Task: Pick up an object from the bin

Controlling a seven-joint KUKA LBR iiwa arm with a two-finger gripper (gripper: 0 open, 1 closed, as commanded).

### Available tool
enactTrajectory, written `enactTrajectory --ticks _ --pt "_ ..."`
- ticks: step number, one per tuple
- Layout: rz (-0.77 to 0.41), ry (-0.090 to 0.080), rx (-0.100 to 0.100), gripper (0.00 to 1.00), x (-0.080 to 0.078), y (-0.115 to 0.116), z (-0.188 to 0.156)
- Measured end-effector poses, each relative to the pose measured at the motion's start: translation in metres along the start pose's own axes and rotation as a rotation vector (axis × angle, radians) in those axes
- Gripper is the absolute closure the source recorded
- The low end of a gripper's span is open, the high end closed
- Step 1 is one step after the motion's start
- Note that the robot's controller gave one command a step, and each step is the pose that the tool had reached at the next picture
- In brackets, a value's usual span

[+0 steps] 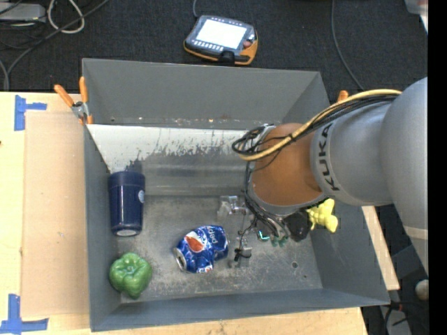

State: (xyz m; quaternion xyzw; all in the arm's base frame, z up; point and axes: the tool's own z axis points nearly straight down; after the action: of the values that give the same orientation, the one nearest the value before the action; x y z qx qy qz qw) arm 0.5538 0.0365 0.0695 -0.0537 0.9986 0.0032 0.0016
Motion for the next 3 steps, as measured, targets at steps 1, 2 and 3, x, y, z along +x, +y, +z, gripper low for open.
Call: enactTrajectory --ticks 1,2,3 --pt "0.000 0.000 0.000 0.00 0.000 0.000 0.000" --pt "0.012 0.000 -0.003 0.00 -0.001 0.035 0.000" --pt "-0.006 -0.003 0.000 0.00 0.007 0.037 0.000"
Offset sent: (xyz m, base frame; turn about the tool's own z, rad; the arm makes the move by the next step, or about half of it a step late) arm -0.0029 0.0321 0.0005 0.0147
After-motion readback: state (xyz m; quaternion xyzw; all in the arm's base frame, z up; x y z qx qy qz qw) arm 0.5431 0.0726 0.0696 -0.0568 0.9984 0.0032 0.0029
